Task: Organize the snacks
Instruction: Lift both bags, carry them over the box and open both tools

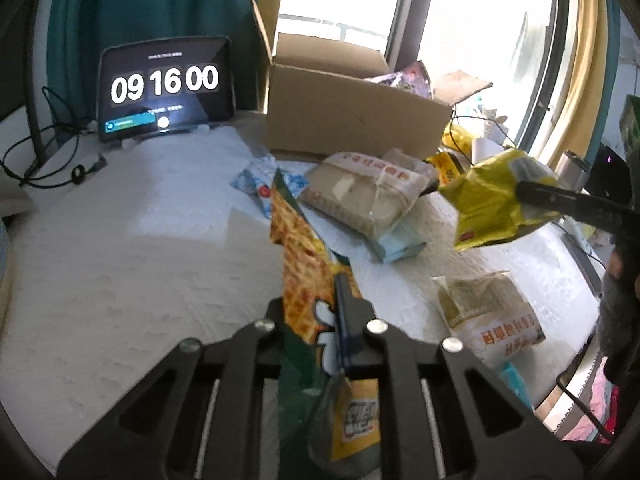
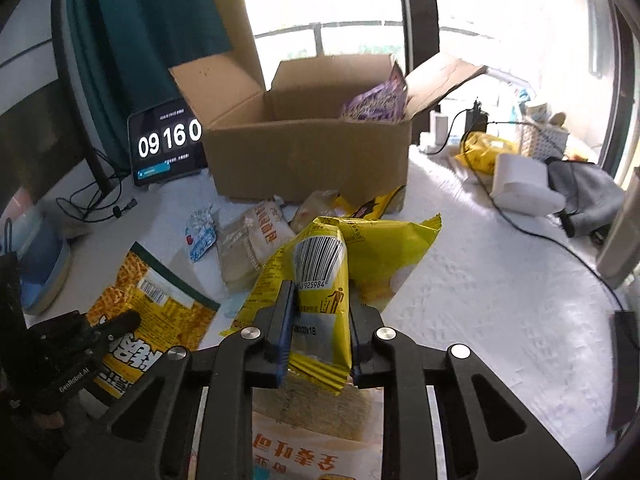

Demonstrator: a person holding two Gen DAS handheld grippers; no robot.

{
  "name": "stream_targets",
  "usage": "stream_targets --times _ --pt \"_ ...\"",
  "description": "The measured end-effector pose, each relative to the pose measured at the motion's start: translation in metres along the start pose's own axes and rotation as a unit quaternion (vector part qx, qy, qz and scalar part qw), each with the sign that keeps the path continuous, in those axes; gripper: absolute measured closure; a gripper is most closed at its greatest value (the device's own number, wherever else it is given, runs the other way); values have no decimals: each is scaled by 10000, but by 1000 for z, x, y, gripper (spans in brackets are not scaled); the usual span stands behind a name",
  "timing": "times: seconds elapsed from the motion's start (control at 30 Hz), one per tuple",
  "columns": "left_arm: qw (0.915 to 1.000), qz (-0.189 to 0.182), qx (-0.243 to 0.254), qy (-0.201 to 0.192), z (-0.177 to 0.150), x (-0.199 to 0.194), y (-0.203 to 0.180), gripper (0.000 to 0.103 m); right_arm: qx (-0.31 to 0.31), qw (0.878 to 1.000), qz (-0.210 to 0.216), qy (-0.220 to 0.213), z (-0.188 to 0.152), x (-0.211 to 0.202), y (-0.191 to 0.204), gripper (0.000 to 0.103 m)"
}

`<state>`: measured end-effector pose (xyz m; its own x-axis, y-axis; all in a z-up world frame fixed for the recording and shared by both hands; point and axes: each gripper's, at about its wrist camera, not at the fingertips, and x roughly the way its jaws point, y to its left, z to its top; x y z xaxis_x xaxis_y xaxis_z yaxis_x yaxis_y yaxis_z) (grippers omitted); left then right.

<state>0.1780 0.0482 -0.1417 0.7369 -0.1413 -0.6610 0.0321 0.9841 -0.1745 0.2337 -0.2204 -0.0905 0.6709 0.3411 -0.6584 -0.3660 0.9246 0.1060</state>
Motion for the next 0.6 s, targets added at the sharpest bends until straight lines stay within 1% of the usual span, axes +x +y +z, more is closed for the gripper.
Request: stream_targets --times 0.27,0.6 --pt "9998 148 81 -77 0 -12 -5 91 131 9989 -130 -428 -2 -34 -18 80" --pt "9985 406 185 -306 16 -28 -12 92 290 9962 -31 -816 3 -52 -40 80"
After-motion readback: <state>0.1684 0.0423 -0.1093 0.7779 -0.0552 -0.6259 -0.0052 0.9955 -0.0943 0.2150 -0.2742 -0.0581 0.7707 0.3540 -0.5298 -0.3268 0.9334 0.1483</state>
